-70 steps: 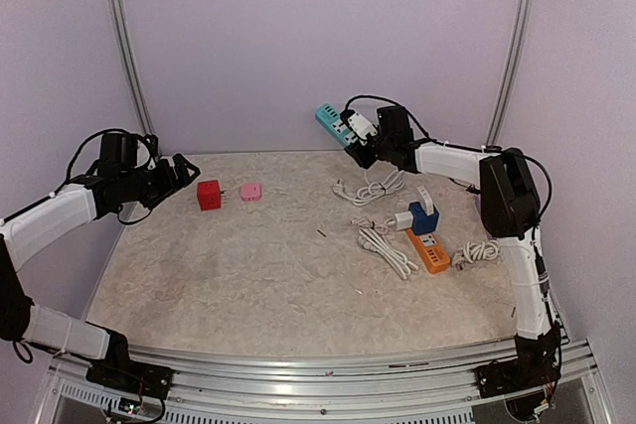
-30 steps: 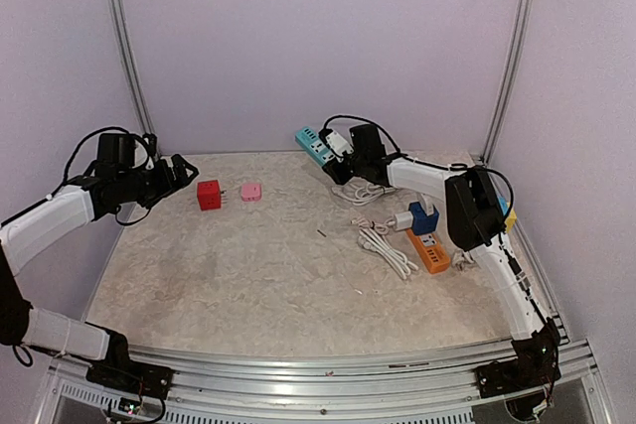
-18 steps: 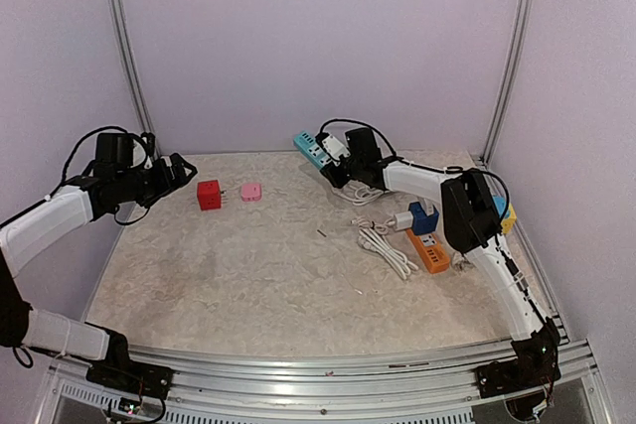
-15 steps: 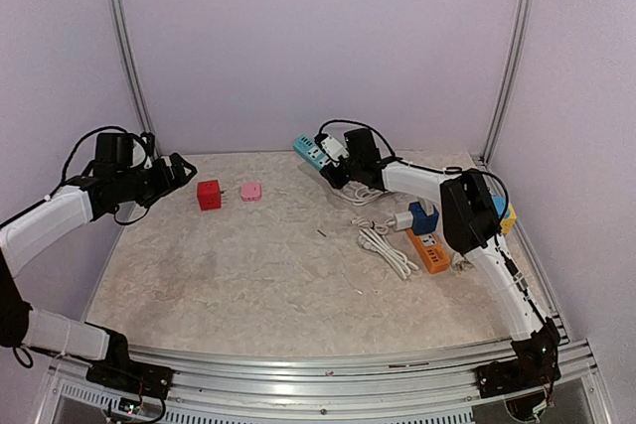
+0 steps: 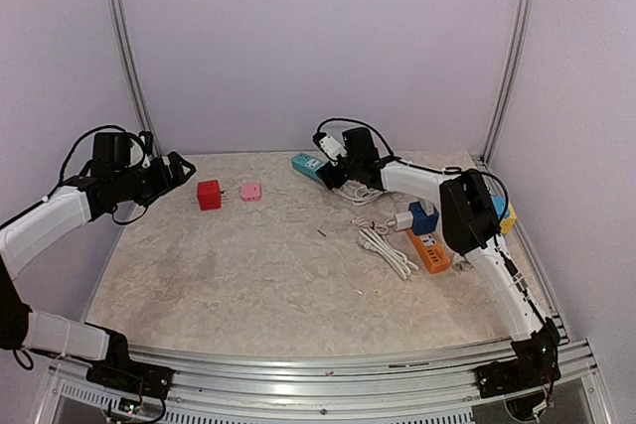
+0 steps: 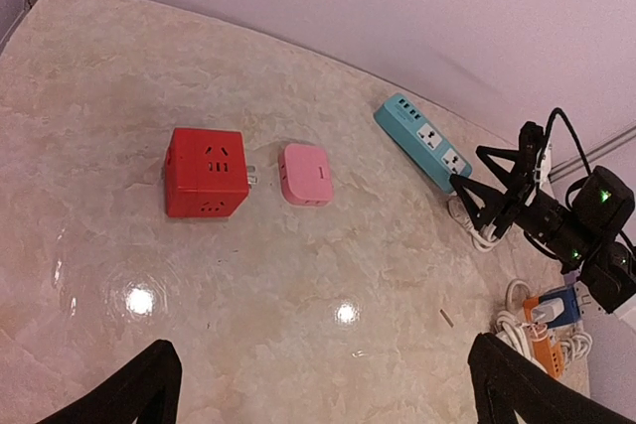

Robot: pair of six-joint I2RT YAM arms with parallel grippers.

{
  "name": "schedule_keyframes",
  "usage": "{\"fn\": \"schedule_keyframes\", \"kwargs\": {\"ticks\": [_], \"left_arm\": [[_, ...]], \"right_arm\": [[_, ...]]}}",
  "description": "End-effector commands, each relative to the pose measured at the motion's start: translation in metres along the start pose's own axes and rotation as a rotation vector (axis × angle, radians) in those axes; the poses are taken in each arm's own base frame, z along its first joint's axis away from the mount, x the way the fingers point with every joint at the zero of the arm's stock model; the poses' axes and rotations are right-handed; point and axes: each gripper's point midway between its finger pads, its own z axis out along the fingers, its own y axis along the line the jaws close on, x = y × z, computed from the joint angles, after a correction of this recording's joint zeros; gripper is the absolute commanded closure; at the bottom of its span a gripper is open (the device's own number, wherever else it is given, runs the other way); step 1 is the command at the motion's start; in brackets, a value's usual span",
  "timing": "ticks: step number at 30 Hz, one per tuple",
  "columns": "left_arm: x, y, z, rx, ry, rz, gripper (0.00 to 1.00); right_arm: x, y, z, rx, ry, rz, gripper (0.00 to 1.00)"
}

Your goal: Pull the plug off the socket

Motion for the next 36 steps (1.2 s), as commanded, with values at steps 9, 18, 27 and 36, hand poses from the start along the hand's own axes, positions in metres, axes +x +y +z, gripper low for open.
{"fn": "schedule_keyframes", "kwargs": {"ticks": [9,18,27,36], "left_arm": [[0.000,-0.048,-0.008,0.112,-0.001,0.142,0.01],[0.019,-0.085,0.005,0.159,0.033,0.238,0.01],[0.022,-0.101,0.014,0.192,0.041,0.235,0.01],[0.029,-0.113,0.023,0.211,0.065,0.239,0.01]], "right_arm": [[-0.155,-0.008,-0.097,-0.016,-0.241,-0.014,0.00],[-0.173,-0.022,-0.184,-0.002,-0.180,0.055,0.00],[-0.106,-0.018,-0.304,0.053,-0.108,0.214,0.01],[0.043,0.007,-0.350,0.136,0.160,0.383,0.06]]}}
